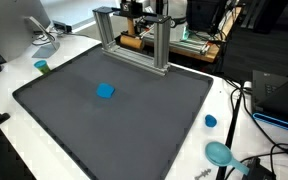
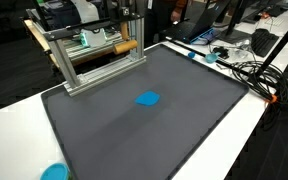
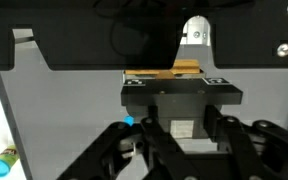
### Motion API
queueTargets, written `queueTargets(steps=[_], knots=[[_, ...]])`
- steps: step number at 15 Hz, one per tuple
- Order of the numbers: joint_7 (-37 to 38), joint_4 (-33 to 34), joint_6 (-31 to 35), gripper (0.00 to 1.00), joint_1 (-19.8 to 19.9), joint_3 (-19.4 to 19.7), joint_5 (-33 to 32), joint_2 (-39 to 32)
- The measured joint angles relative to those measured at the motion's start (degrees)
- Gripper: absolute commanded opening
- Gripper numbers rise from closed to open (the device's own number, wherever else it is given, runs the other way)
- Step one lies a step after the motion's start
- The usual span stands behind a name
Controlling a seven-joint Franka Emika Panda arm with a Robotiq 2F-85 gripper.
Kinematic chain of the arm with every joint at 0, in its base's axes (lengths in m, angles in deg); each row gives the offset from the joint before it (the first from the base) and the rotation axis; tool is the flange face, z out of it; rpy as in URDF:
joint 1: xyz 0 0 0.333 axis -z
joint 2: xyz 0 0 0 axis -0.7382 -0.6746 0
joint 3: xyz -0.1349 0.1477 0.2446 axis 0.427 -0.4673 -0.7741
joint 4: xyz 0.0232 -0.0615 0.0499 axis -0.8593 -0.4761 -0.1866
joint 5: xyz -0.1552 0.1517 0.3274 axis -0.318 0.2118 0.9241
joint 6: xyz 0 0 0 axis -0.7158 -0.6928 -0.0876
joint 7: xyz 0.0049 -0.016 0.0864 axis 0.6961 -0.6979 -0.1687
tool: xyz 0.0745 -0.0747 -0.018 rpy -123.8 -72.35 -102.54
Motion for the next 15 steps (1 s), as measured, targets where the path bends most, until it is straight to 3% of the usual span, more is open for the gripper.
queueTargets(steps=[7,15], knots=[[-5.17,-2.8,-0.65,0.21,-0.97,0.61,0.36,3.39],[-5.28,-7.6,-0.94,0.21,-2.87,0.59,0.52,8.49]])
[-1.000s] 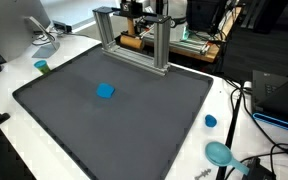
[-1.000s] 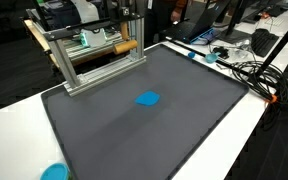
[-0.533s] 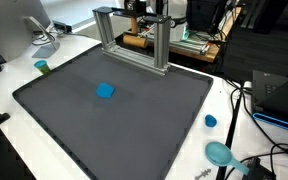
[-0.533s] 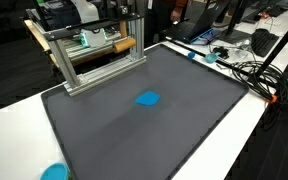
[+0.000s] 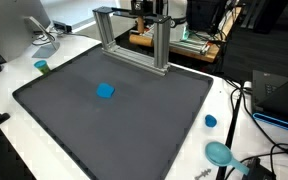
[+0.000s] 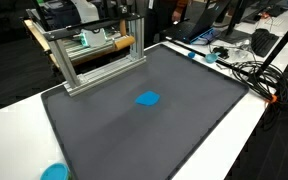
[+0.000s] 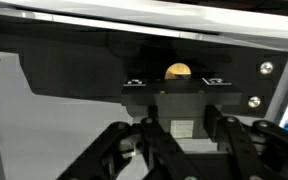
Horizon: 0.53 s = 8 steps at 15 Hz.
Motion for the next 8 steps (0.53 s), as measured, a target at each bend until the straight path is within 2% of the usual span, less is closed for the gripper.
queueTargets(steps=[5,6,7,8], knots=[[1.01,-1.76,-0.87,0.21,0.0,0.0,0.4,1.8],[1.31,-1.91,-1.18,0.71,0.0,0.0,0.6,2.03],[1.67,-2.02,-1.52,0.72,0.0,0.01,0.79,2.25],[2.14,-2.07,-1.73,0.79,0.02,0.04,1.09,2.47]])
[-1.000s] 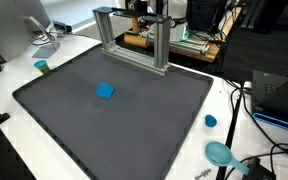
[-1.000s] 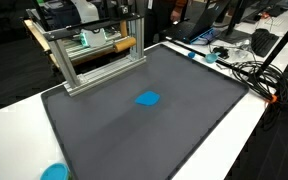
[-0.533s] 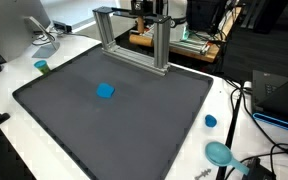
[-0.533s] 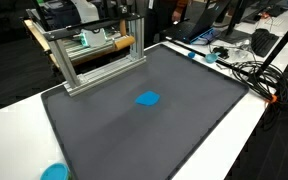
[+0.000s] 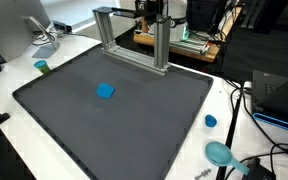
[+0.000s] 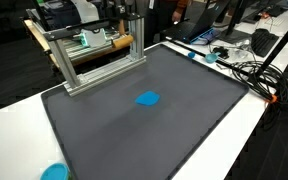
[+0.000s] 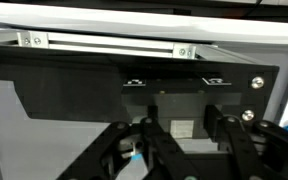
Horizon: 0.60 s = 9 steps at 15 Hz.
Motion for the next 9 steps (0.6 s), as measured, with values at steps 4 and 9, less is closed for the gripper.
queueTargets(steps=[4,9], knots=[[1.26,0.18,0.03,1.0,0.65,1.63,1.6,1.7],[-0.68,1.82,0.81,1.0,5.87,9.2,1.94,7.05]])
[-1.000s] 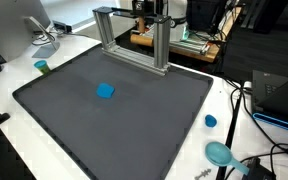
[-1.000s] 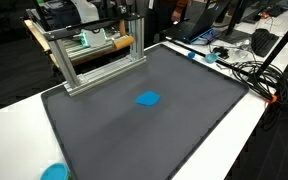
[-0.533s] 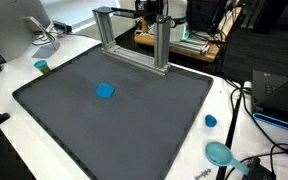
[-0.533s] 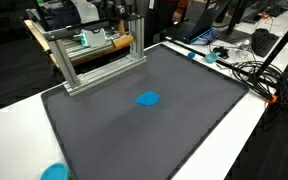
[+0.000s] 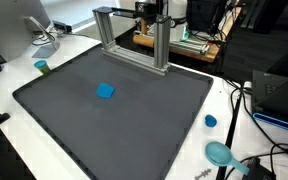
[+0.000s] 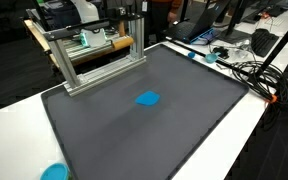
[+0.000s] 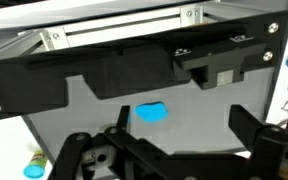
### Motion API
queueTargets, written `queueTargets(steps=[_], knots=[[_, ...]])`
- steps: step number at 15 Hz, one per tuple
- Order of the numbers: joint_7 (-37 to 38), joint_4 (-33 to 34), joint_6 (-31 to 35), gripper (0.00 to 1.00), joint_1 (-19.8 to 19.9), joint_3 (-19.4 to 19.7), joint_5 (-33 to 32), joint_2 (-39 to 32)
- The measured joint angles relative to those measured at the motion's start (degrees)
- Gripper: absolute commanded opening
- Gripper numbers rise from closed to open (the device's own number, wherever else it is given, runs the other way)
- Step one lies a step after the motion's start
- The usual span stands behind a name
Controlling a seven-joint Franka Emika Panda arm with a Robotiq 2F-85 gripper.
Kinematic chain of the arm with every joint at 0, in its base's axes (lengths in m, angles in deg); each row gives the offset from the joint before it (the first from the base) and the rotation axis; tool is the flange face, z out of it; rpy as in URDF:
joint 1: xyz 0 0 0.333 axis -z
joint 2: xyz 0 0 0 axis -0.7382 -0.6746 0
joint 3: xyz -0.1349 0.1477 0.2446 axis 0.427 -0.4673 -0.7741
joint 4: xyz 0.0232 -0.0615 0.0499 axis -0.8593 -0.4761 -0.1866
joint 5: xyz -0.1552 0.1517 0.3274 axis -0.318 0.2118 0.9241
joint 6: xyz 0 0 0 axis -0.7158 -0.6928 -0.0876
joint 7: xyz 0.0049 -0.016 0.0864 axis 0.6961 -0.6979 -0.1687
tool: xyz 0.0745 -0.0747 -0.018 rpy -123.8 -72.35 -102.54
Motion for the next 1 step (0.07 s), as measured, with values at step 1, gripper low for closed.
queueTargets(steps=[1], knots=[[-1.65,0.36,0.57,1.0,0.95,1.79,0.0,0.95]])
